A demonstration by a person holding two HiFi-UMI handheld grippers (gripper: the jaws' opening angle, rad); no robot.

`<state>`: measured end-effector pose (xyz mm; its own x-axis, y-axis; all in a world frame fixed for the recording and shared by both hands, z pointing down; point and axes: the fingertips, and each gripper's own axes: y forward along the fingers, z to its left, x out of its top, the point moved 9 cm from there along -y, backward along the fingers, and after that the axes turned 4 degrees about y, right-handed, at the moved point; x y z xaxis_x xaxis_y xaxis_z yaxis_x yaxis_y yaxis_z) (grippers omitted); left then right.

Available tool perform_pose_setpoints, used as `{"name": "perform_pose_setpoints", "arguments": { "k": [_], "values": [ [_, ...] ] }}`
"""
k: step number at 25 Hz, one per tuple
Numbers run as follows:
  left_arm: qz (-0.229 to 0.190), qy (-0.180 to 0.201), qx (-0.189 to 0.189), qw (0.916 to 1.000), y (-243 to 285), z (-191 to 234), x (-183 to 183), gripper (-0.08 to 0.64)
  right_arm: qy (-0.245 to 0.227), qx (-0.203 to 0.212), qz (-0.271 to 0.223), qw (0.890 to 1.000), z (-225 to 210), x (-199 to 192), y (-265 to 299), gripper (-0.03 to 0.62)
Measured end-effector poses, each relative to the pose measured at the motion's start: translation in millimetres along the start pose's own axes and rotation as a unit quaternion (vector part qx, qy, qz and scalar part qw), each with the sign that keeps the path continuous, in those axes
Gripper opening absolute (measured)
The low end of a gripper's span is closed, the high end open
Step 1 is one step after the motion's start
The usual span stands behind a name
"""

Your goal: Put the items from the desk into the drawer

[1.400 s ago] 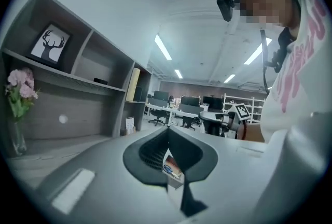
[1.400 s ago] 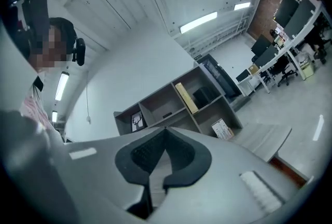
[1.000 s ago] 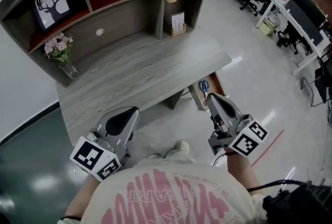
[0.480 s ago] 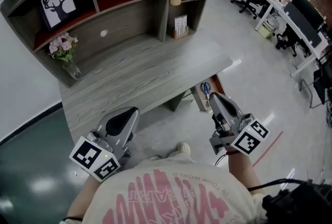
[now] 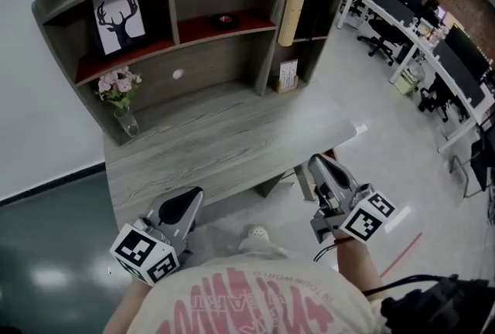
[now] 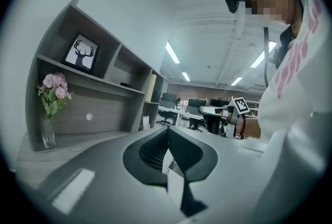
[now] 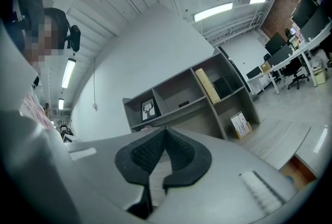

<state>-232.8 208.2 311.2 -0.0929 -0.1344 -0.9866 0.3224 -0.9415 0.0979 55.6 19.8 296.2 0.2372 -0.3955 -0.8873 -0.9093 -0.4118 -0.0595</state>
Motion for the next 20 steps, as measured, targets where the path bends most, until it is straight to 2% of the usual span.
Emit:
{"name": "perform_pose_setpoints", "arguments": {
  "k": [10,14,20],
  "values": [
    [-0.007,-0.008,0.105,0.9944,-3,50,11,0.020,-0.002,0.074,0.040,0.996,-30,16,105,0.005],
    [-0.018,-0.008,0.150,0.9885,-1,66,19,0.020,-0.018,0.107,0.060,0.992,-40,27,148,0.005],
    [-0.017,-0.019,0.213,0.9766,-2,80,17,0.020,-0.055,0.134,0.069,0.987,-57,56,204,0.005]
  ]
}}
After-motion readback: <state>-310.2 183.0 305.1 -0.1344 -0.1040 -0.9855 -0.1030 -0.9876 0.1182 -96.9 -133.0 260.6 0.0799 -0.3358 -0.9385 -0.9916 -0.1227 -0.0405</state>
